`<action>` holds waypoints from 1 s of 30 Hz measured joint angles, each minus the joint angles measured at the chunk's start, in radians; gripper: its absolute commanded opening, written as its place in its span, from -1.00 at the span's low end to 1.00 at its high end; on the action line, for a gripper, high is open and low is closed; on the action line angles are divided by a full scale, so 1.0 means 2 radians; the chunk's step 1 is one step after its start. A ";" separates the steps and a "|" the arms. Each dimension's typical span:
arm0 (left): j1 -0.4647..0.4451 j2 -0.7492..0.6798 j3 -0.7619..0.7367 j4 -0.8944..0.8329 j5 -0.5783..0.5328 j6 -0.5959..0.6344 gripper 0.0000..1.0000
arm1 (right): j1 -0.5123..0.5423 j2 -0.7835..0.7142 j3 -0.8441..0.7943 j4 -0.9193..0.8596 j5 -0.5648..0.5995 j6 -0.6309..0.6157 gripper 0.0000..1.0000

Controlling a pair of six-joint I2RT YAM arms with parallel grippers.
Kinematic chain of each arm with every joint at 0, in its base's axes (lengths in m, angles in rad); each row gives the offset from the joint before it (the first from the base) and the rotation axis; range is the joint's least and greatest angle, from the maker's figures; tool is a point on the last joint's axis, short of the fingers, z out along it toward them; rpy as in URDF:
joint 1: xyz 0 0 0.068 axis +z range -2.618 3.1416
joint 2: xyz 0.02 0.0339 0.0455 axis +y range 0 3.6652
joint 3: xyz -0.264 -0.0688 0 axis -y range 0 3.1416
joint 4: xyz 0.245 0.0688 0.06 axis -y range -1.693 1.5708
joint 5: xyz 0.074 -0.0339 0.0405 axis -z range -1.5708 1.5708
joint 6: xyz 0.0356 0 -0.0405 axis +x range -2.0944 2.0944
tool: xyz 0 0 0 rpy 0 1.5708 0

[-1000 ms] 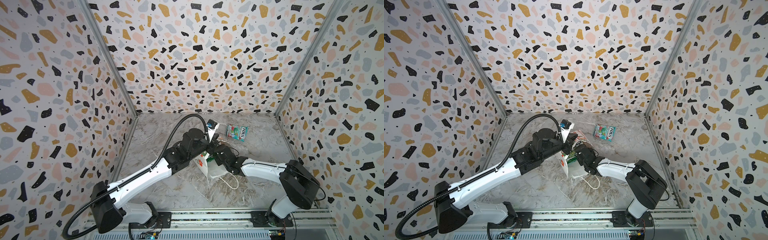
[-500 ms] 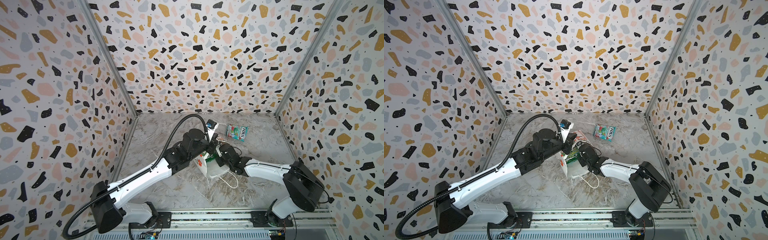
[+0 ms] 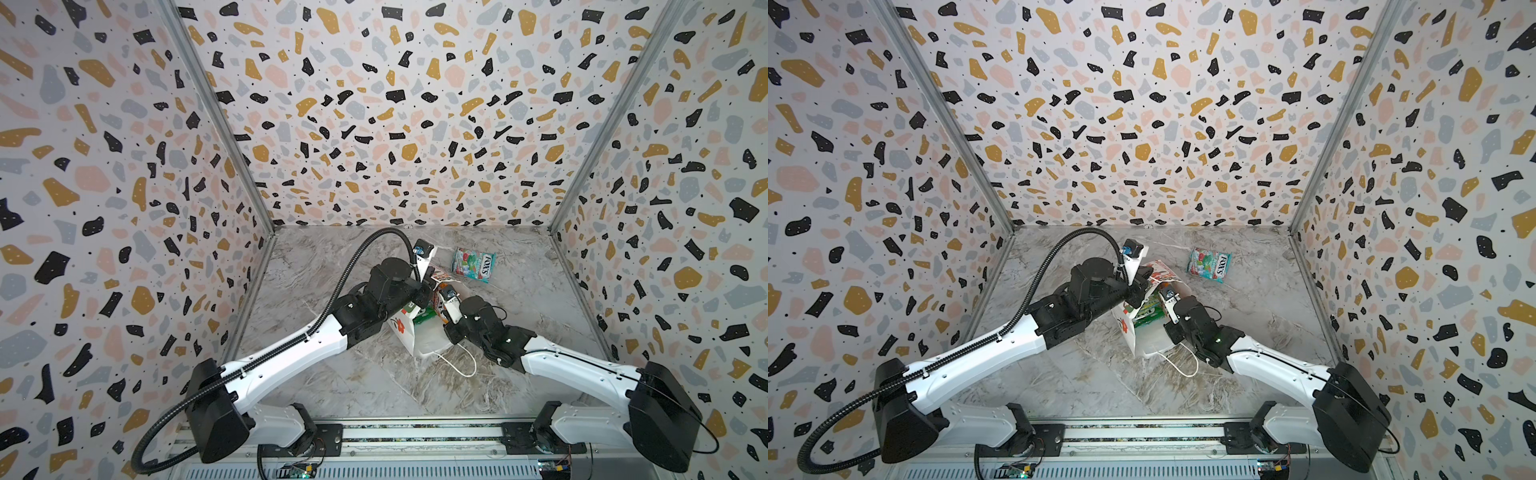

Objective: Take the snacks out of the paper bag
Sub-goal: 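Grasp the orange Fox's Fruits pack with the right gripper and lift out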

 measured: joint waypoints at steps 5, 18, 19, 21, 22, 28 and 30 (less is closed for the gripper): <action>0.000 0.000 0.000 0.000 -0.002 -0.002 -1.00 | 0.007 -0.043 0.003 -0.035 -0.010 -0.001 -1.00; 0.000 0.004 0.000 0.000 -0.012 -0.002 -1.00 | 0.035 -0.141 0.041 -0.099 -0.045 -0.015 -1.00; 0.000 0.004 0.000 0.000 -0.012 -0.002 -1.00 | 0.035 -0.150 0.044 -0.100 -0.048 -0.016 -1.00; 0.000 0.004 0.000 0.000 -0.012 -0.002 -1.00 | 0.035 -0.165 0.050 -0.102 -0.054 -0.018 -1.00; 0.000 0.005 0.000 0.000 -0.012 -0.002 -1.00 | 0.035 -0.171 0.054 -0.104 -0.056 -0.019 -1.00; 0.000 0.006 0.000 0.000 -0.012 -0.002 -1.00 | 0.035 -0.190 0.086 -0.125 -0.055 -0.027 -1.00; 0.000 0.006 0.000 0.000 -0.012 -0.002 -1.00 | 0.035 -0.194 0.097 -0.128 -0.054 -0.031 -1.00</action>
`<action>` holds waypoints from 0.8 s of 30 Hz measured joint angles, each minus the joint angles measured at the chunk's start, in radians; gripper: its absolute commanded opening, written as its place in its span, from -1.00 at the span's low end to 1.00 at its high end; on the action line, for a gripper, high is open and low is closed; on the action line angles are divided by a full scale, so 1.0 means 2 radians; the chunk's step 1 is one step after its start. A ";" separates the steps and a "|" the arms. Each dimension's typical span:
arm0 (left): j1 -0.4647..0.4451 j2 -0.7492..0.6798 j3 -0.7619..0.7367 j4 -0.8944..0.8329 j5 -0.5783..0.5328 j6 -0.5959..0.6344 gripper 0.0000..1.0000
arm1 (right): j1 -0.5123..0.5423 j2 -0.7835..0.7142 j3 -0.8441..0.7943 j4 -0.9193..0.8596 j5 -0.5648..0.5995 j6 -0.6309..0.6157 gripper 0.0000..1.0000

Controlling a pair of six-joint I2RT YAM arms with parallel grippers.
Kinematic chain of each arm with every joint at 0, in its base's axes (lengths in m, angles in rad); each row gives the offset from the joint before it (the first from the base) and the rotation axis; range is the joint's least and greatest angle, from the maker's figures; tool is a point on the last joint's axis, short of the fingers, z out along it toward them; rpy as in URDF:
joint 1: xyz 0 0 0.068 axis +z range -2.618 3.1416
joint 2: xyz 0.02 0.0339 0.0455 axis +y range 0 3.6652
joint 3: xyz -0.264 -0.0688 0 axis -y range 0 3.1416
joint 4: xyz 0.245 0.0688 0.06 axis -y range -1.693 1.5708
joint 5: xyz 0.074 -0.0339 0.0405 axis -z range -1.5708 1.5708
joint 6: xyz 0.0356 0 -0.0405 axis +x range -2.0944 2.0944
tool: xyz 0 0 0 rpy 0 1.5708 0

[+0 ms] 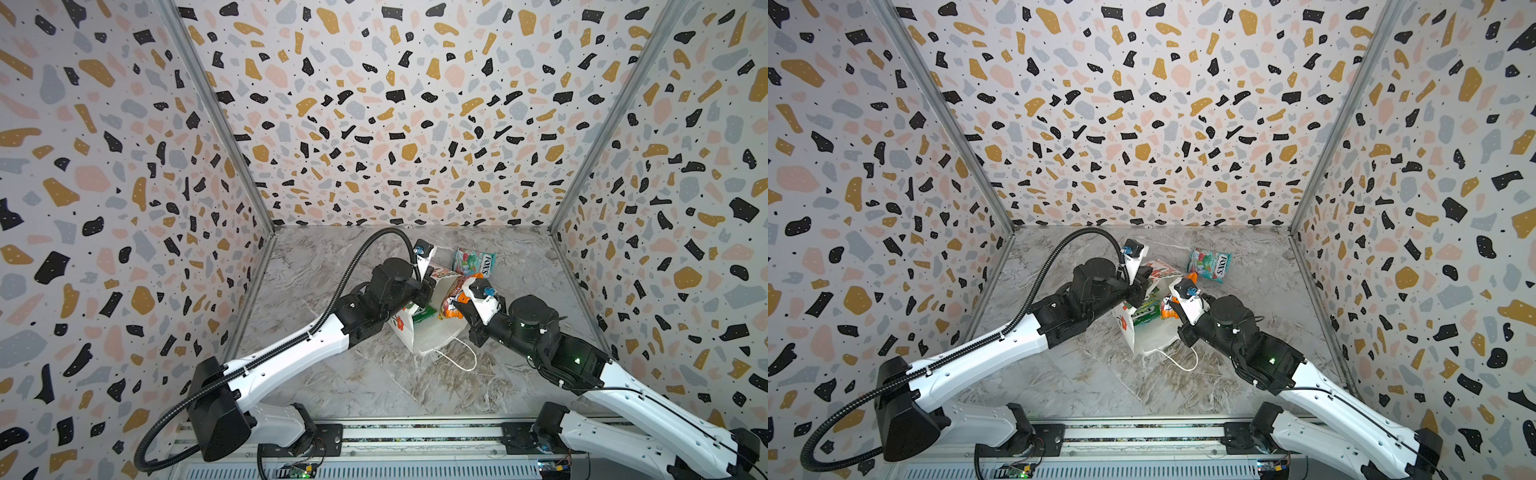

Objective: Take the snacks out of the paper bag
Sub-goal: 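Grasp the orange Fox's Fruits pack with the right gripper and lift out, then carry the orange pack beside the teal pack and release it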

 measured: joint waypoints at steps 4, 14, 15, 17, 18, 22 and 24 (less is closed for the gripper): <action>0.000 0.000 0.000 0.000 0.000 0.000 -1.00 | 0.000 -0.010 0.026 -0.001 0.001 -0.007 -1.00; 0.000 0.000 0.000 0.000 -0.002 0.000 -1.00 | 0.000 -0.038 0.063 0.014 0.048 -0.025 -1.00; 0.000 0.000 0.000 0.000 -0.002 0.000 -1.00 | 0.000 -0.039 0.063 0.017 0.063 -0.027 -1.00; 0.000 0.000 0.000 0.000 -0.002 0.000 -1.00 | -0.001 -0.037 0.063 0.019 0.093 -0.031 -1.00; 0.000 0.000 0.000 0.000 -0.002 0.000 -1.00 | -0.005 -0.035 0.063 0.019 0.108 -0.033 -1.00; 0.000 0.000 0.000 0.000 -0.001 0.000 -1.00 | -0.059 -0.010 0.066 0.018 0.122 -0.033 -1.00; 0.000 0.000 0.000 0.000 -0.002 0.000 -1.00 | -0.113 0.008 0.068 0.013 0.102 -0.026 -1.00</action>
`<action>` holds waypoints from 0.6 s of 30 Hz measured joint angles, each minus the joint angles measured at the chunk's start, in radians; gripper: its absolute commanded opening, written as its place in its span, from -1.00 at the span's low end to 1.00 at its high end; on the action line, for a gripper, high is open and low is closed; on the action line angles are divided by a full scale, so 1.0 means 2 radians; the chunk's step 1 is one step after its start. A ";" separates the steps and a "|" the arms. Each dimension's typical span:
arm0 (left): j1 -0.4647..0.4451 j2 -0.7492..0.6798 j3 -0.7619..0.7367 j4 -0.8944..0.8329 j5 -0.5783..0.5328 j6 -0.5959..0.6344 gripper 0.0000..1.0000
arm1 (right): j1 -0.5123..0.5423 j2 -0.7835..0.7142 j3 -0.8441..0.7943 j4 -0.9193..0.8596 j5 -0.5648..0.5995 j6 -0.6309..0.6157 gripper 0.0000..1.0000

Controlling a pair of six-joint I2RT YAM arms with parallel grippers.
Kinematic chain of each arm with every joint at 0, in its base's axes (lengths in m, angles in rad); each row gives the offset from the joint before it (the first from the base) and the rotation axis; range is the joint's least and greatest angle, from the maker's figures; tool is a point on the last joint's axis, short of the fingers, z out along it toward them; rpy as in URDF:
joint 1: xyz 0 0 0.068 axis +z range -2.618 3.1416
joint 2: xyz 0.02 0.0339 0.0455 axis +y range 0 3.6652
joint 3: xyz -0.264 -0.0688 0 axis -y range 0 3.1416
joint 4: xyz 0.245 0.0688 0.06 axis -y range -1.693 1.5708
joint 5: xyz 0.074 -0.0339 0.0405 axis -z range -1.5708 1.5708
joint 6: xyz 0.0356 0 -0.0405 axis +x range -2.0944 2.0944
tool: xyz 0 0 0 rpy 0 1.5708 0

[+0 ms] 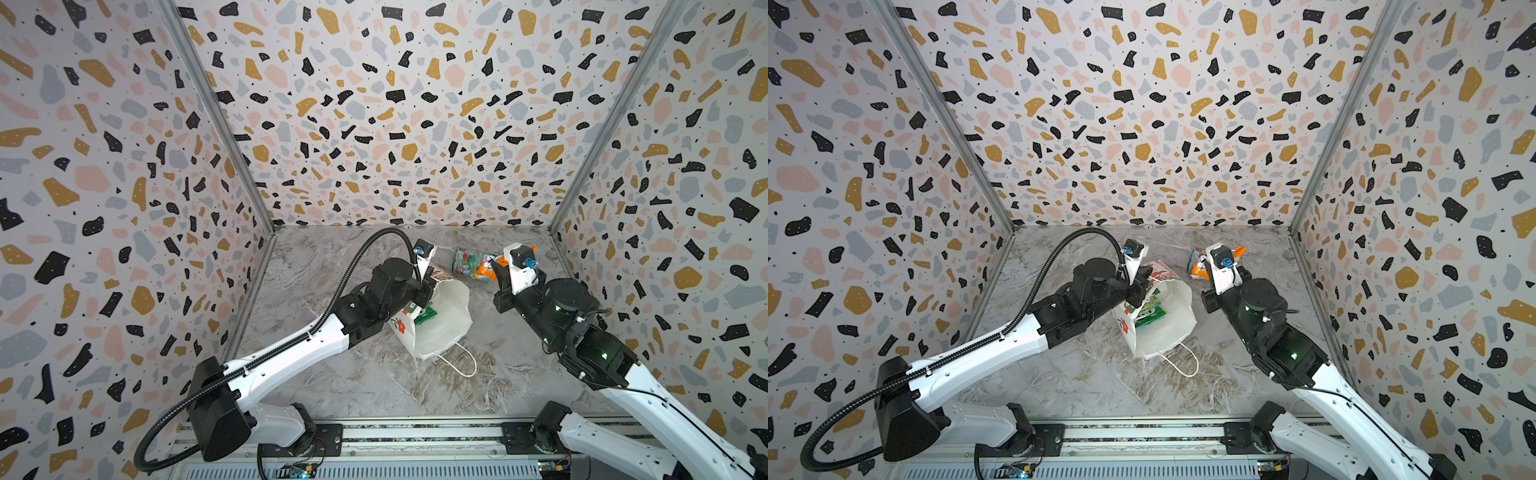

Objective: Take the snacks out of the paper bag
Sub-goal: 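Carry the orange pack beside the teal pack and release it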

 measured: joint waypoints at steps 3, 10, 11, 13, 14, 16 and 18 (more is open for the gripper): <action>0.000 0.000 0.000 0.000 0.000 0.000 -1.00 | -0.089 0.021 0.000 -0.007 -0.048 0.016 -1.00; 0.000 0.000 0.000 0.000 0.000 0.000 -1.00 | -0.237 0.071 0.000 -0.005 -0.158 0.046 -1.00; 0.000 0.000 0.000 0.000 0.000 0.000 -1.00 | -0.256 0.083 -0.002 -0.002 -0.175 0.050 -1.00; 0.000 0.000 0.000 0.000 0.000 0.000 -1.00 | -0.282 0.103 -0.007 0.008 -0.205 0.054 -1.00; 0.000 0.000 0.000 0.000 0.000 0.000 -1.00 | -0.294 0.113 -0.011 0.013 -0.216 0.057 -1.00; 0.000 0.000 0.000 0.000 0.000 0.000 -1.00 | -0.314 0.137 -0.020 0.026 -0.242 0.061 -1.00; 0.000 0.000 0.000 0.000 0.001 0.000 -1.00 | -0.331 0.165 -0.030 0.045 -0.266 0.063 -1.00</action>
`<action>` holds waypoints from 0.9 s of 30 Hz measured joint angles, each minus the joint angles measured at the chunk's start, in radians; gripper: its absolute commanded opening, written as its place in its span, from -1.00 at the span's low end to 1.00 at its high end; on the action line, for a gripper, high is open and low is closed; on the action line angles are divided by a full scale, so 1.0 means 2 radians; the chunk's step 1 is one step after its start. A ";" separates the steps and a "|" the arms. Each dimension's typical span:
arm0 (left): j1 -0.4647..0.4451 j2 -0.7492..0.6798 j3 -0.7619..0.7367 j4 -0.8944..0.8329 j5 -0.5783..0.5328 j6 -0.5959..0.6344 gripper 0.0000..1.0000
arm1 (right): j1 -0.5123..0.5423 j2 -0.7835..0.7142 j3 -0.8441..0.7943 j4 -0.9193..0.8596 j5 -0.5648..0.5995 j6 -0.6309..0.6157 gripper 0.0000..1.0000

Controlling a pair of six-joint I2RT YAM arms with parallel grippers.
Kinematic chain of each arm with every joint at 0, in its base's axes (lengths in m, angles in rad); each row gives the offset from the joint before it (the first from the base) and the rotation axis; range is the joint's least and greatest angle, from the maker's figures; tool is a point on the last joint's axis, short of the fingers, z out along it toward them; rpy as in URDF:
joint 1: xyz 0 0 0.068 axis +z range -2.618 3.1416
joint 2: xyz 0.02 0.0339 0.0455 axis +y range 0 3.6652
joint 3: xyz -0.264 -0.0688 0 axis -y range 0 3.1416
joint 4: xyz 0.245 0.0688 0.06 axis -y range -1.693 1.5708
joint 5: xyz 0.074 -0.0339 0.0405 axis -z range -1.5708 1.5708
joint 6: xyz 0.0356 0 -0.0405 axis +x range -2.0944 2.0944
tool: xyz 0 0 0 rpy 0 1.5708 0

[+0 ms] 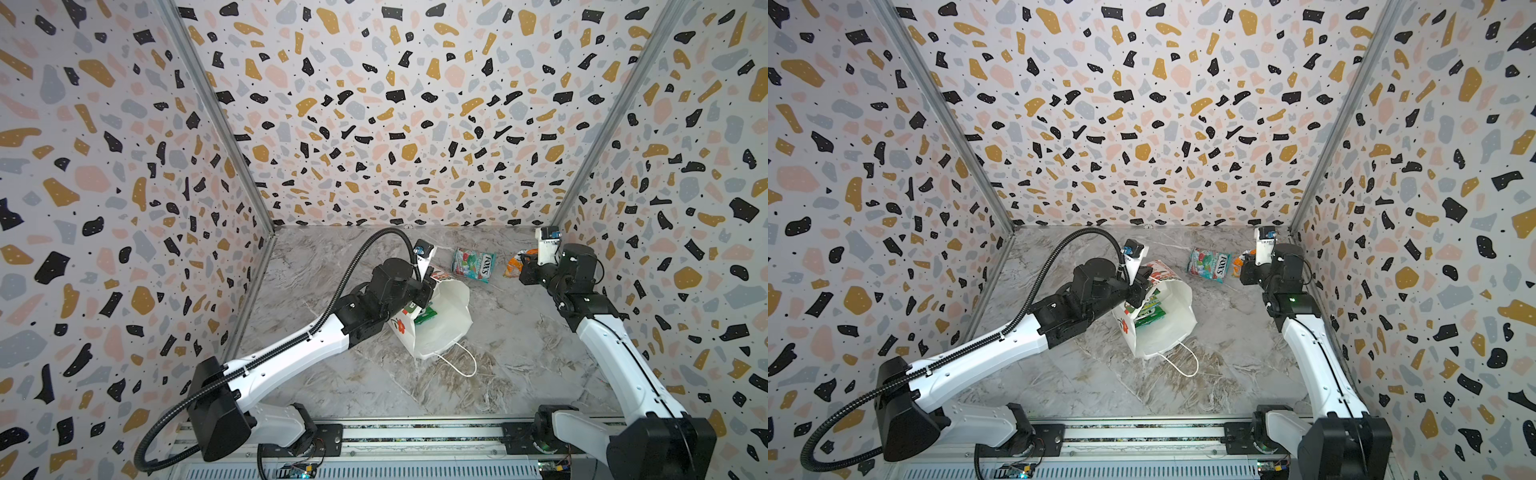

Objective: Take the snacks out of the paper bag
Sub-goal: 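Carry the orange pack beside the teal pack and release it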

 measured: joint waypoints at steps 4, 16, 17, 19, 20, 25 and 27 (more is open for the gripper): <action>0.000 0.000 0.000 0.000 0.001 0.000 -1.00 | -0.021 0.053 -0.005 0.035 -0.040 0.000 -1.00; -0.001 0.000 0.000 0.000 0.001 0.000 -1.00 | -0.069 0.218 0.034 0.142 -0.146 0.004 -1.00; -0.001 0.000 0.000 0.000 0.001 0.000 -1.00 | -0.074 0.227 0.034 0.153 -0.157 0.006 -1.00; -0.002 0.000 0.000 0.000 0.001 0.000 -1.00 | -0.084 0.243 0.034 0.169 -0.176 0.008 -1.00; -0.002 0.000 0.000 0.000 0.001 0.000 -1.00 | -0.090 0.251 0.034 0.177 -0.184 0.010 -1.00; -0.003 0.000 0.000 0.000 0.001 0.000 -1.00 | -0.110 0.269 0.015 0.191 -0.202 0.013 -1.00; -0.003 0.001 0.000 0.000 0.001 0.000 -1.00 | -0.115 0.269 -0.001 0.191 -0.203 0.013 -1.00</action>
